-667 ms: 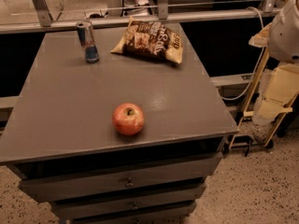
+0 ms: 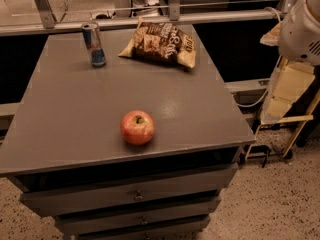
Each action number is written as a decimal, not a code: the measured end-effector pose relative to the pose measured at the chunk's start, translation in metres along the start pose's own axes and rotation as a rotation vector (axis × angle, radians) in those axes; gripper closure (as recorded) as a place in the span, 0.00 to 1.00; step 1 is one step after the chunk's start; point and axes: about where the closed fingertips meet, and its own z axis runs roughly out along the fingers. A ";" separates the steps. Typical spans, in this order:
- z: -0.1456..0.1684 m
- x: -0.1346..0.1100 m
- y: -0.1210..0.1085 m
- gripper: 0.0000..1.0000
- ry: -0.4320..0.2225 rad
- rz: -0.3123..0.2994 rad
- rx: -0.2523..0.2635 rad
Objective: Move brown chip bag near apple
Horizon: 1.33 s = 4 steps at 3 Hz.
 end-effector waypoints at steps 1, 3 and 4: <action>0.016 -0.010 -0.056 0.00 -0.025 -0.018 0.091; 0.049 -0.058 -0.187 0.00 -0.175 -0.022 0.295; 0.076 -0.103 -0.226 0.00 -0.310 -0.004 0.283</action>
Offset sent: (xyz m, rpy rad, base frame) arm 0.2352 -0.0049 0.0316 0.0605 -0.4454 -0.0311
